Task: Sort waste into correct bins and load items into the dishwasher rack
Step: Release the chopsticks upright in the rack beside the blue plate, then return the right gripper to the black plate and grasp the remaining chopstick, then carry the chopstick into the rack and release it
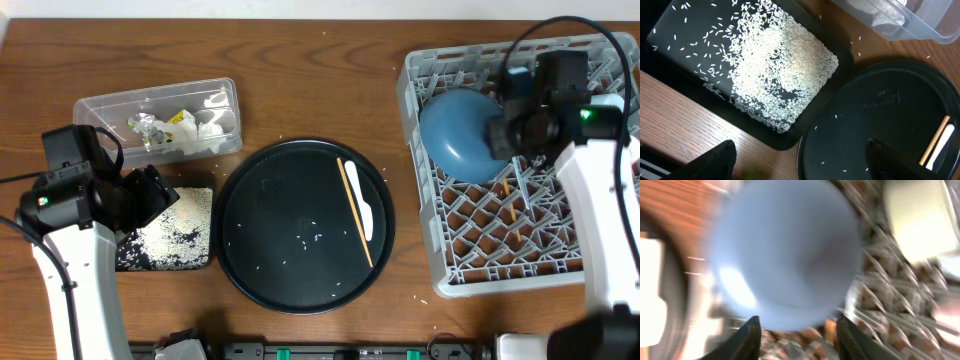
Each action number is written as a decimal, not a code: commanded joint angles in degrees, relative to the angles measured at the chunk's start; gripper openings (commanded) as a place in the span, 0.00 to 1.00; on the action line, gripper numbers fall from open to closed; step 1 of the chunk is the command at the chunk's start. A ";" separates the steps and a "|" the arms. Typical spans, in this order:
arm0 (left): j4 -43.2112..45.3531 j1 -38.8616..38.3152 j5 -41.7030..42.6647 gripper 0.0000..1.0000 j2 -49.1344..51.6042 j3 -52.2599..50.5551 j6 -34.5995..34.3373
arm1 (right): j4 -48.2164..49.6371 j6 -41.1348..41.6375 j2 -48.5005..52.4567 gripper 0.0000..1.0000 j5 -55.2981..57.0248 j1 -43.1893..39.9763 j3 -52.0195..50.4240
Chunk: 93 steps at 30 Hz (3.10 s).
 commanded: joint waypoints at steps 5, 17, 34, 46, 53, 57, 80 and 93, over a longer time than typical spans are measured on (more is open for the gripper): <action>-0.31 0.20 -0.11 0.84 0.35 0.50 -0.76 | -0.72 7.58 -0.83 0.45 -8.48 14.43 0.74; -0.28 0.17 -0.11 0.83 0.35 0.50 -0.76 | 0.48 17.25 12.83 0.34 -7.56 30.88 0.15; -0.28 0.20 -0.11 0.83 0.35 0.50 -0.76 | 3.56 25.49 28.76 0.35 -1.40 36.96 0.15; -0.28 0.20 -0.11 0.83 0.35 0.50 -0.76 | 5.20 26.53 32.30 0.31 -1.36 37.22 0.09; -0.28 0.20 -0.11 0.84 0.35 0.50 -0.76 | 4.68 26.58 33.79 0.05 -1.38 38.23 0.07; -0.28 0.20 -0.11 0.84 0.35 0.50 -0.76 | 4.42 26.58 33.79 0.01 -1.40 38.38 0.11; -0.28 0.20 -0.11 0.83 0.35 0.50 -0.76 | -11.02 17.05 8.59 0.01 14.80 20.72 10.99; -0.28 0.20 -0.11 0.84 0.35 0.50 -0.76 | -10.93 5.90 8.11 0.01 23.91 -1.33 5.73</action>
